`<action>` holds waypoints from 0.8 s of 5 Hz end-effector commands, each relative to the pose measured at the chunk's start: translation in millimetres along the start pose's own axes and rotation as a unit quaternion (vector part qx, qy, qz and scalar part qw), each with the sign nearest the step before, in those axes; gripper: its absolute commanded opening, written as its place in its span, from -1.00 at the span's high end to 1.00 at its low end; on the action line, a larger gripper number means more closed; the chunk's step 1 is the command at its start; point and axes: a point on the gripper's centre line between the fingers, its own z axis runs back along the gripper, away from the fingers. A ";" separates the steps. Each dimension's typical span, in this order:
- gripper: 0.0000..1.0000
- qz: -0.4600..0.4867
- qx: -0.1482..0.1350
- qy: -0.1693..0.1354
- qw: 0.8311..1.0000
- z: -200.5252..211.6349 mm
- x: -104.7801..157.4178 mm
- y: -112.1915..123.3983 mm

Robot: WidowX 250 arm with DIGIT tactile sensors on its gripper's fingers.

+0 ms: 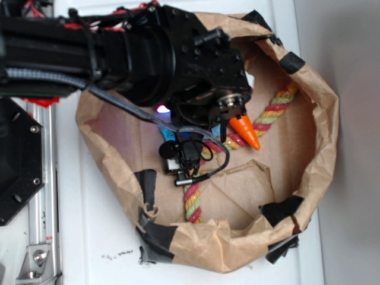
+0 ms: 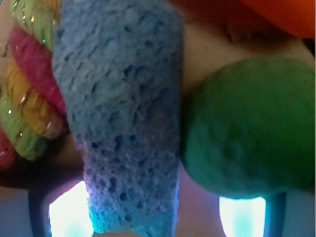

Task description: Grab the blue sponge.

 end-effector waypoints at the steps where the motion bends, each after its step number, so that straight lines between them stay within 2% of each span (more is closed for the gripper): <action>1: 1.00 -0.008 -0.015 -0.015 1.000 -2.3 1.2 -0.7; 3: 1.00 -0.014 -0.007 -0.025 1.000 11.6 -5.9 0.1; 4: 1.00 -0.024 -0.006 -0.055 0.998 31.1 -14.9 -3.1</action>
